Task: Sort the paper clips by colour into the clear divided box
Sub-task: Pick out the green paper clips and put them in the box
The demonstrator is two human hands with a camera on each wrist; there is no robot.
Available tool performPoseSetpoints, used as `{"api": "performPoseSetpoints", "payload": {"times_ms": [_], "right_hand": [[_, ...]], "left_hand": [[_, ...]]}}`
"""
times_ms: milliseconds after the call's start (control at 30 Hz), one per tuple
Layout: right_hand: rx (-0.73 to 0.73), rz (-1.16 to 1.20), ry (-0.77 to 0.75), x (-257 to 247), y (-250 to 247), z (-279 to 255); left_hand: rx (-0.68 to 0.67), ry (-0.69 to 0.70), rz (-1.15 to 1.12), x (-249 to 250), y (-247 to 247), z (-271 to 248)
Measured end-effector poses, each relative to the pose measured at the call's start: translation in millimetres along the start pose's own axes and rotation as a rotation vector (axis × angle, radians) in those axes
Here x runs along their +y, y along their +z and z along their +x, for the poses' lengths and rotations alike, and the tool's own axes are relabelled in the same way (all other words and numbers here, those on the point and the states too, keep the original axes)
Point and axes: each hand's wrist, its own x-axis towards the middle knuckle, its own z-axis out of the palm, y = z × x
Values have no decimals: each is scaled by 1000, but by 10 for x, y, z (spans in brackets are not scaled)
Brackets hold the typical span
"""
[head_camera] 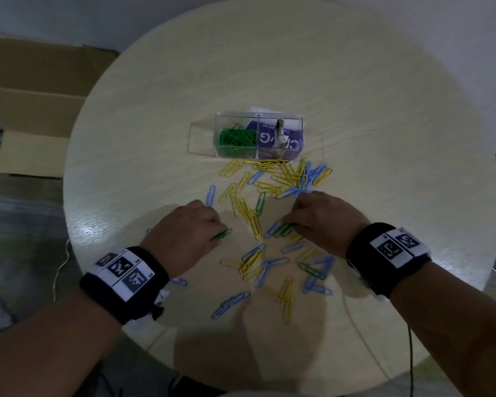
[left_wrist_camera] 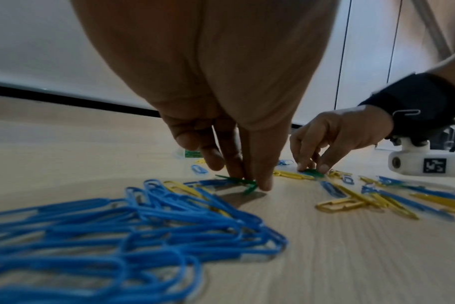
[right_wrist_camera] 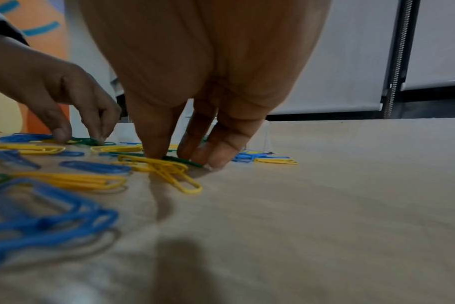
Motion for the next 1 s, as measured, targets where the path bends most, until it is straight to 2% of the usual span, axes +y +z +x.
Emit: {"api": "performPoseSetpoints", "payload": {"times_ms": [233,367,500,667,800,933,1000], "right_hand": [[-16,72,149,-24,-39,2],[-48,77,142,-85,-16,29],[-56,126,212,-125,6,60],[-10,175,231,-146,37,-8],[54,256,285,-77,-13,-84],[266,446,367,-20,-298,6],[356,481,394,-34,-501,187]], "left_hand": [[-17,-71,-54,-50,-4,7],[-38,-130,-43,31,-99,78],[-107,-172,17,123,-104,123],[-143,-260,-98,178,-110,148],[30,-419,-337,153,-254,179],[328,-624,-640,-33,-456,499],[447,-650,-652,-133,-576,713]]}}
